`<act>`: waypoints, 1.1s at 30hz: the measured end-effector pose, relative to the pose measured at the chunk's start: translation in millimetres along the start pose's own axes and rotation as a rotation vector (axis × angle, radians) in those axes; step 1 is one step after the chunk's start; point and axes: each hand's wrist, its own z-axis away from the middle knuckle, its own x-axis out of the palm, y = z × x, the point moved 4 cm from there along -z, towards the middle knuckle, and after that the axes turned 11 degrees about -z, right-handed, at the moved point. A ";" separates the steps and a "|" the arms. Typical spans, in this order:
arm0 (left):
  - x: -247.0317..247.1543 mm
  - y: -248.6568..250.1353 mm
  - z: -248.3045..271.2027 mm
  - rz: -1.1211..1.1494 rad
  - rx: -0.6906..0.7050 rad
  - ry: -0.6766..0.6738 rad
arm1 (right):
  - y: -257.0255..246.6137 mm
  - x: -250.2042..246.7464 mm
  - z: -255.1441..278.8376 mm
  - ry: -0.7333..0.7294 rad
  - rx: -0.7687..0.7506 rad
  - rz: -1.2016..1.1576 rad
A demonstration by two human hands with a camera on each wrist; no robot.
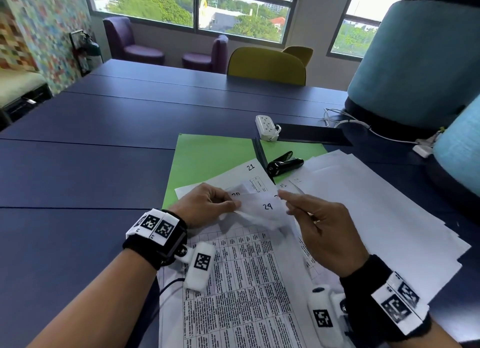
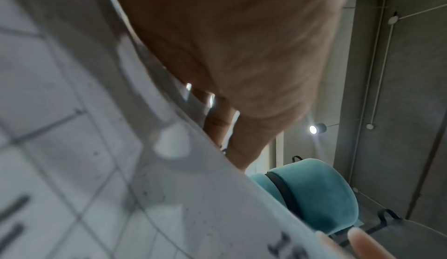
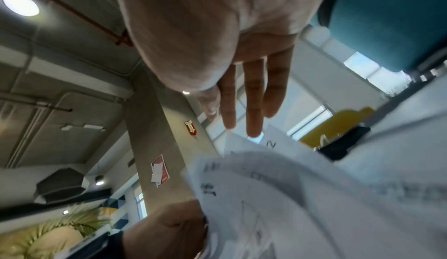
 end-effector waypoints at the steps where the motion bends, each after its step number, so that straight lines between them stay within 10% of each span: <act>1: -0.6 -1.0 -0.5 -0.035 0.000 0.005 | -1.1 -1.3 -0.5 -0.014 0.014 -0.012; 33: -4.2 4.0 0.4 -0.173 -0.067 0.016 | -7.5 -1.9 -4.2 -0.297 0.076 -0.129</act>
